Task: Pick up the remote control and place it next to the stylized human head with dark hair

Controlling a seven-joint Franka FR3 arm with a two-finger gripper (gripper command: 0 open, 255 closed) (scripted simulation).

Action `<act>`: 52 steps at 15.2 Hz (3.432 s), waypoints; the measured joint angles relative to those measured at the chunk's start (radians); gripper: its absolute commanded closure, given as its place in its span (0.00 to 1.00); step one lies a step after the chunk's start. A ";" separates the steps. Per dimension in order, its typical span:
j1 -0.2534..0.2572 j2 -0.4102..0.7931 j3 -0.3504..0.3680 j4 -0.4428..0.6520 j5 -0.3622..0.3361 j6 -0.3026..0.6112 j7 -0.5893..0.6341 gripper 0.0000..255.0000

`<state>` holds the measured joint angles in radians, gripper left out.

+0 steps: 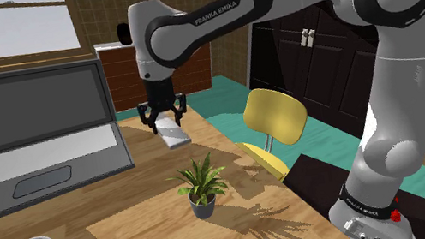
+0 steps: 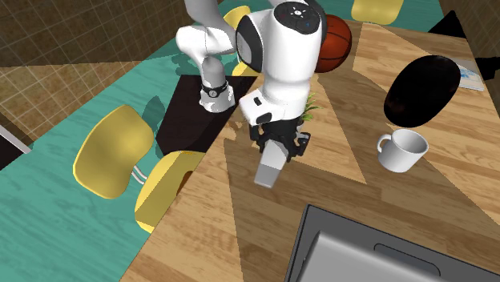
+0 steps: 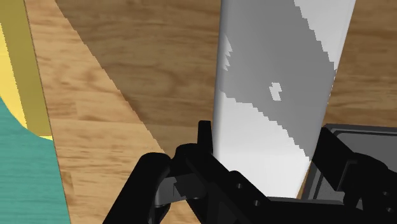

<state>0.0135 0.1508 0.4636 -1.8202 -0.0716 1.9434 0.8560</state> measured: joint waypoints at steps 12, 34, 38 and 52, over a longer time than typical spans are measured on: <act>0.000 -0.022 0.003 0.135 0.013 -0.155 -0.009 1.00; 0.030 0.044 0.014 0.519 -0.017 -0.479 0.005 1.00; 0.043 0.001 0.028 0.489 0.001 -0.489 0.037 1.00; 0.139 -0.259 0.136 0.215 0.136 -0.438 0.252 1.00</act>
<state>0.1524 -0.1078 0.5995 -1.6049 0.0644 1.5056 1.1082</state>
